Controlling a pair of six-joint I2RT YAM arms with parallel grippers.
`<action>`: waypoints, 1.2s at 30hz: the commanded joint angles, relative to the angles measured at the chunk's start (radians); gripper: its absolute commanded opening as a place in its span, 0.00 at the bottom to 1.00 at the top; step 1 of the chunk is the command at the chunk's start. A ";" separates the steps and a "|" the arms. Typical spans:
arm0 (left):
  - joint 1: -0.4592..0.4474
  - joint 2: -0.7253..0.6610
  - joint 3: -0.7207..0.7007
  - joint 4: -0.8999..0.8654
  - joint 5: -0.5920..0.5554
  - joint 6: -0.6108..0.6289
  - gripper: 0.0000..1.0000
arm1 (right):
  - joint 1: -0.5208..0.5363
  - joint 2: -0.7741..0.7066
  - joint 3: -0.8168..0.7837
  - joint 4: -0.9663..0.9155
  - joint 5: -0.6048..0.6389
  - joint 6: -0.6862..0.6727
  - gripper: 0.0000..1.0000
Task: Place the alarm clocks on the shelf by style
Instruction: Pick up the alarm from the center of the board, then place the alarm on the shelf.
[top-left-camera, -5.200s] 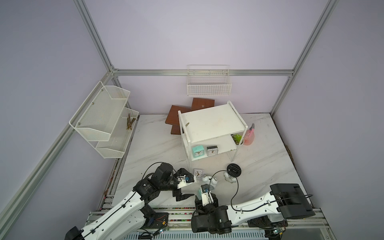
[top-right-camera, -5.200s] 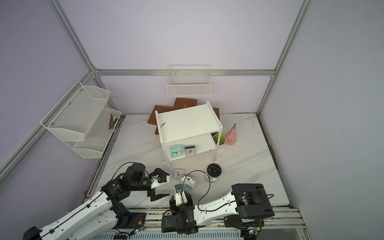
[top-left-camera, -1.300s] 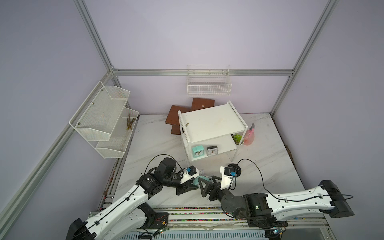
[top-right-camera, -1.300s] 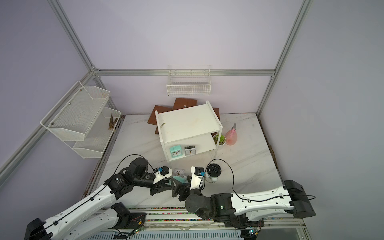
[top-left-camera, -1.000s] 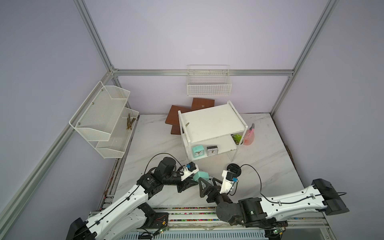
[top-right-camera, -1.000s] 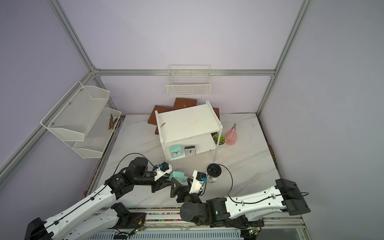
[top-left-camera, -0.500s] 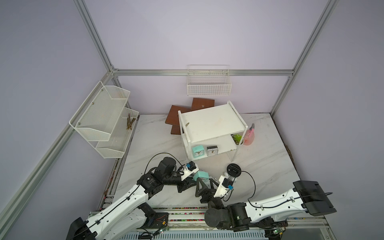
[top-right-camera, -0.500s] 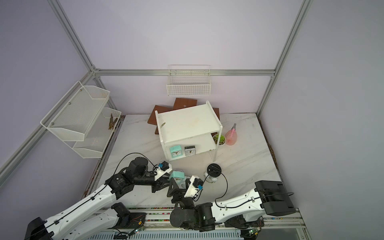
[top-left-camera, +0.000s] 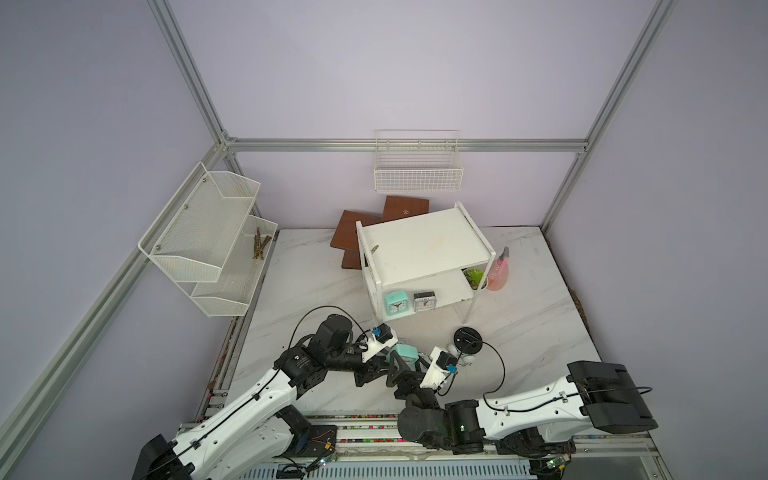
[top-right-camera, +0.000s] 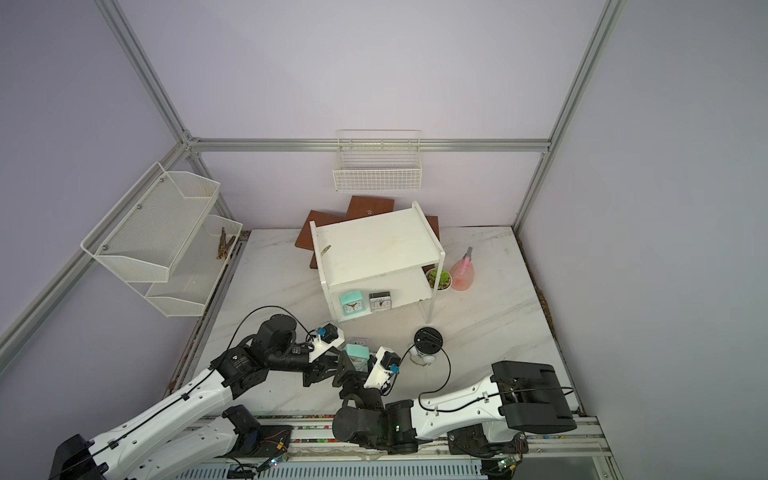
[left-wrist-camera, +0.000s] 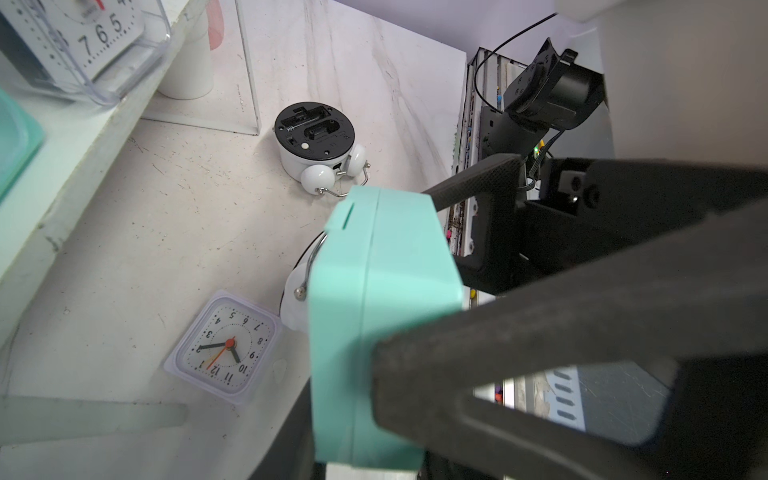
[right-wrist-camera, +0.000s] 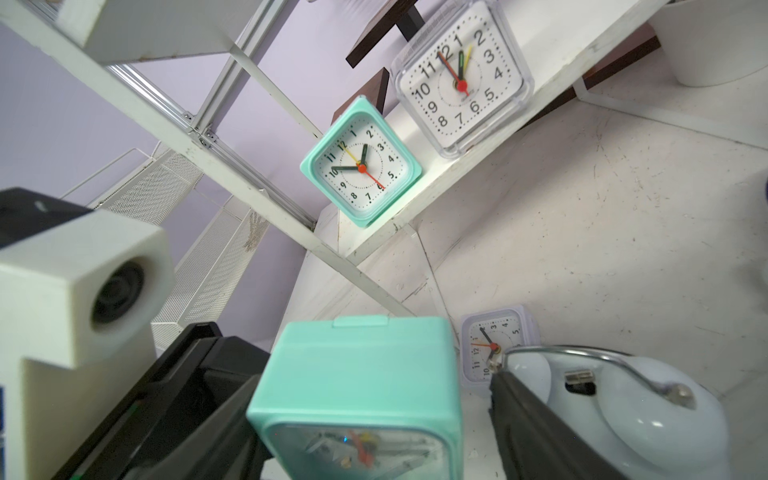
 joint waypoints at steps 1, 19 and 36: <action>0.005 -0.010 0.042 0.016 0.033 0.011 0.15 | -0.010 0.018 0.021 0.010 -0.007 0.017 0.82; 0.005 -0.022 0.032 -0.001 0.038 0.040 0.64 | -0.044 -0.063 -0.022 0.053 -0.063 -0.241 0.53; 0.006 -0.052 0.008 -0.015 0.012 0.103 0.84 | -0.271 -0.370 -0.076 -0.062 -0.196 -0.898 0.49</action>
